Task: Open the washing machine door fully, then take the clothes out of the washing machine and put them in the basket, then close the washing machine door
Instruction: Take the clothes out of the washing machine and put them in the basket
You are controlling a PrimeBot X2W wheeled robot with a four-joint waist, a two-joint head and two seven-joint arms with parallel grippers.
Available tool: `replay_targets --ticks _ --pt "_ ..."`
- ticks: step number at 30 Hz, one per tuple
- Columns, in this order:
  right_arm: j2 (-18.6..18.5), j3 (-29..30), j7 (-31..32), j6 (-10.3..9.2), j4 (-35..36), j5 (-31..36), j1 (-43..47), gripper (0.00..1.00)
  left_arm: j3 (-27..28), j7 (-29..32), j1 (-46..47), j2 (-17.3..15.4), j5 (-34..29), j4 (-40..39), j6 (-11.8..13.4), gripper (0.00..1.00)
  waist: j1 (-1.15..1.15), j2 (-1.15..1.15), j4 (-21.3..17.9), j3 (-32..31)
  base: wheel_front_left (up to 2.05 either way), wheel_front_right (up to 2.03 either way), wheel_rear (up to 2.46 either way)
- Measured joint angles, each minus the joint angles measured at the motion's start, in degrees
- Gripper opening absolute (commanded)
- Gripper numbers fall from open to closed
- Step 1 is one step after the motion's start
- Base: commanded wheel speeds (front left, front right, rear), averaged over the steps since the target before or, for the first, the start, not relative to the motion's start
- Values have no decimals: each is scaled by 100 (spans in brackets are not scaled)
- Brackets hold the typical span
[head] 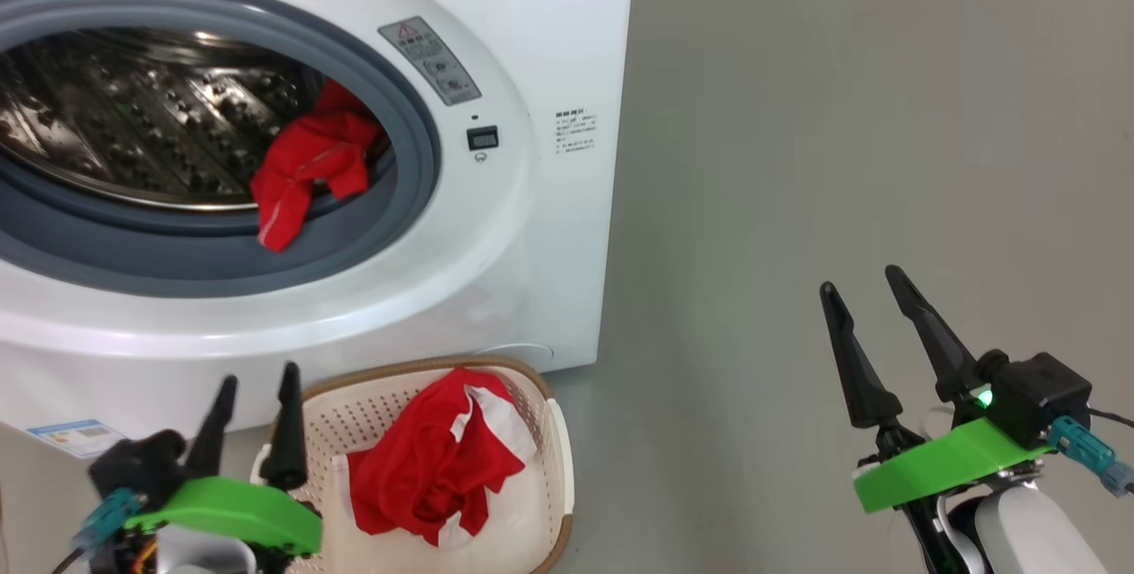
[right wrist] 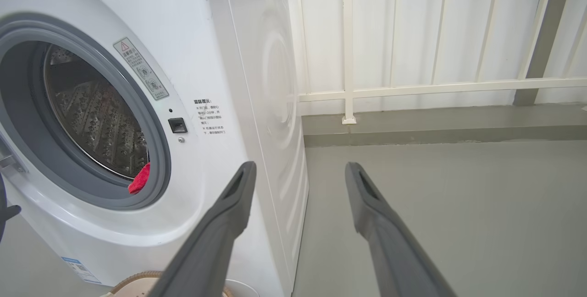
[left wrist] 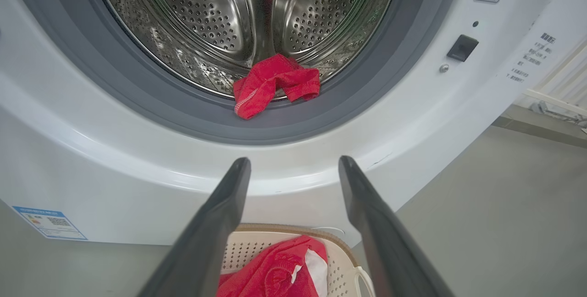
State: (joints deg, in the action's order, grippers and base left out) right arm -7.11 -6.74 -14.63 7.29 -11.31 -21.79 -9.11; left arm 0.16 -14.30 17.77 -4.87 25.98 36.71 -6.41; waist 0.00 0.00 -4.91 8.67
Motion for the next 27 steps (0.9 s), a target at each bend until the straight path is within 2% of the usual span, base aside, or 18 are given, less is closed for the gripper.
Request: replay_targets --ticks 8,12,19,27 --pt "93 294 0 0 107 254 337 100 436 -1 -1102 156 -632 -2035 23 100 0 0 34 -321 0 0 0" --pt "176 391 0 0 121 382 454 100 548 -2 -1454 205 -927 -2626 23 100 0 0 19 -471 0 0 0" --pt "189 454 0 0 107 424 689 100 570 -16 -2028 220 -1198 -3048 10 100 0 0 -9 -727 0 0 0" --pt "202 519 0 0 108 476 809 100 555 -16 -2243 224 -1288 -3127 93 100 0 0 -23 -877 0 0 0"
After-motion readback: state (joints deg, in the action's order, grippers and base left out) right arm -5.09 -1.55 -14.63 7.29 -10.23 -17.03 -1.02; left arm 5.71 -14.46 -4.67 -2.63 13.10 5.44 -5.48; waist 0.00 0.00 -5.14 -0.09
